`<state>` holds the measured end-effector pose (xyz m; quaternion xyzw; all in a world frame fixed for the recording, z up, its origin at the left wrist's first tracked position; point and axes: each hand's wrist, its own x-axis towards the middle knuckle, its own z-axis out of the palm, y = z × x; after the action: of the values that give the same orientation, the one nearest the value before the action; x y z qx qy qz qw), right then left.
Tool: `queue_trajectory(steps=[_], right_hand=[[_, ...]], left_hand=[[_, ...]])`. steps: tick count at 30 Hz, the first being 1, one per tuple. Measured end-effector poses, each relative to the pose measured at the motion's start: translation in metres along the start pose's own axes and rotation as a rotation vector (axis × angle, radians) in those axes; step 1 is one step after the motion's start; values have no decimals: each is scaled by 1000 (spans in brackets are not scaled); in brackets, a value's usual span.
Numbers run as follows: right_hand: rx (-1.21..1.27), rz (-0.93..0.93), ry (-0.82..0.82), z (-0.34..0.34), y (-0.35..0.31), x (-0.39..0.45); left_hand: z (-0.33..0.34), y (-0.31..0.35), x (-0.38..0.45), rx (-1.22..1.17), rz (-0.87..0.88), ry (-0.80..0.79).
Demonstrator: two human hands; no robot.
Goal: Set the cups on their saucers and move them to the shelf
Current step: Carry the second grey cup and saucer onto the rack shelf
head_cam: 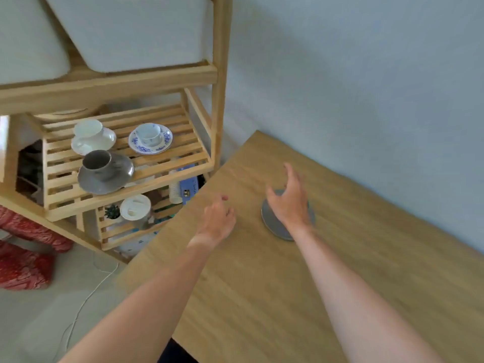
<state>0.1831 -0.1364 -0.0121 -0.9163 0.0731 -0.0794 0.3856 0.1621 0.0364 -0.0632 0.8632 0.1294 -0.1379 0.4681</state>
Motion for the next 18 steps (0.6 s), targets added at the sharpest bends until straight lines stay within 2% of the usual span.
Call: queue_trajectory(steps=[3, 7, 10, 13, 18], right_hand=[[-18, 20, 94, -44, 30, 1], [-17, 130, 12, -68, 72, -17], [16, 204, -95, -62, 93, -26], [63, 202, -165, -47, 99, -27], [47, 143, -87, -28, 100, -21]], left_hand=[[36, 19, 1, 52, -7, -94], [69, 33, 4, 43, -87, -146], [82, 44, 2, -125, -210, -136], [88, 52, 3, -222, -245, -117], [87, 51, 8, -321, -293, -158]])
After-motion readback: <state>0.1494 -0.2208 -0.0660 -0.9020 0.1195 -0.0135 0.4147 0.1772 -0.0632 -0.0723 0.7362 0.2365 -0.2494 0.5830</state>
